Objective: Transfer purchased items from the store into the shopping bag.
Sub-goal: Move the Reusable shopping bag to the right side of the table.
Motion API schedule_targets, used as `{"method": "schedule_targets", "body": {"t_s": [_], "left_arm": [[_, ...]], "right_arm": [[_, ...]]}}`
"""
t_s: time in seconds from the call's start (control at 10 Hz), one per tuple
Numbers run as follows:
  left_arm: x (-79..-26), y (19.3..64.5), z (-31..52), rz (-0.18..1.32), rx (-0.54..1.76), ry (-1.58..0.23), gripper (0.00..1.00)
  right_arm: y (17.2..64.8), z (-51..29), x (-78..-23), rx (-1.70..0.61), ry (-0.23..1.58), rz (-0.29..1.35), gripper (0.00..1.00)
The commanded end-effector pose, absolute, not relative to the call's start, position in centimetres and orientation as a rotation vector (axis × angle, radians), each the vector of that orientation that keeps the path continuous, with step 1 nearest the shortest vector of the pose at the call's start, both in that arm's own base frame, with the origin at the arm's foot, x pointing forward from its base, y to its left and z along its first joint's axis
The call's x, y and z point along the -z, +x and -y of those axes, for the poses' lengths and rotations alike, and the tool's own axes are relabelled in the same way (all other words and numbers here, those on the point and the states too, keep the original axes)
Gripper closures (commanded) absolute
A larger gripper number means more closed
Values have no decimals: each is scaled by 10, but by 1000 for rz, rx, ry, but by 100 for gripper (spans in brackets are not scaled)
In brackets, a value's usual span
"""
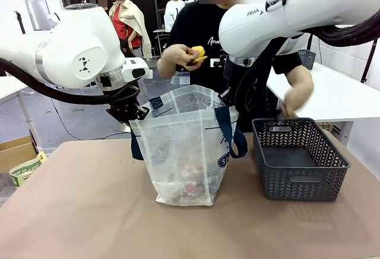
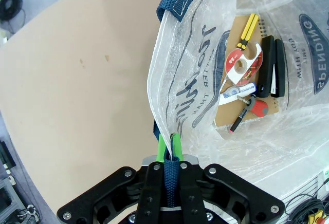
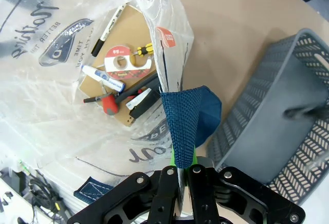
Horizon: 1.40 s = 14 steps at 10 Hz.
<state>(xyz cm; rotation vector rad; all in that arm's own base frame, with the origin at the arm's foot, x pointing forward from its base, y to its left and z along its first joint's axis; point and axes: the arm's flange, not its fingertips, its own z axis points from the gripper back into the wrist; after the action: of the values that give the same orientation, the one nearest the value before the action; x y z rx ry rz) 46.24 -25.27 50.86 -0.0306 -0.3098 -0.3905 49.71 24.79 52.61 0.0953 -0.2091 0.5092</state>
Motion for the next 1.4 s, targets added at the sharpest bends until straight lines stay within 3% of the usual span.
{"method": "schedule_targets", "body": {"t_s": [0.0, 1.3], "left_arm": [[-509, 463, 250, 311, 385, -30, 100], [-509, 463, 250, 311, 385, -30, 100]], "right_arm": [[498, -245, -527, -505, 94, 210, 100], [498, -245, -527, -505, 94, 210, 100]]}}
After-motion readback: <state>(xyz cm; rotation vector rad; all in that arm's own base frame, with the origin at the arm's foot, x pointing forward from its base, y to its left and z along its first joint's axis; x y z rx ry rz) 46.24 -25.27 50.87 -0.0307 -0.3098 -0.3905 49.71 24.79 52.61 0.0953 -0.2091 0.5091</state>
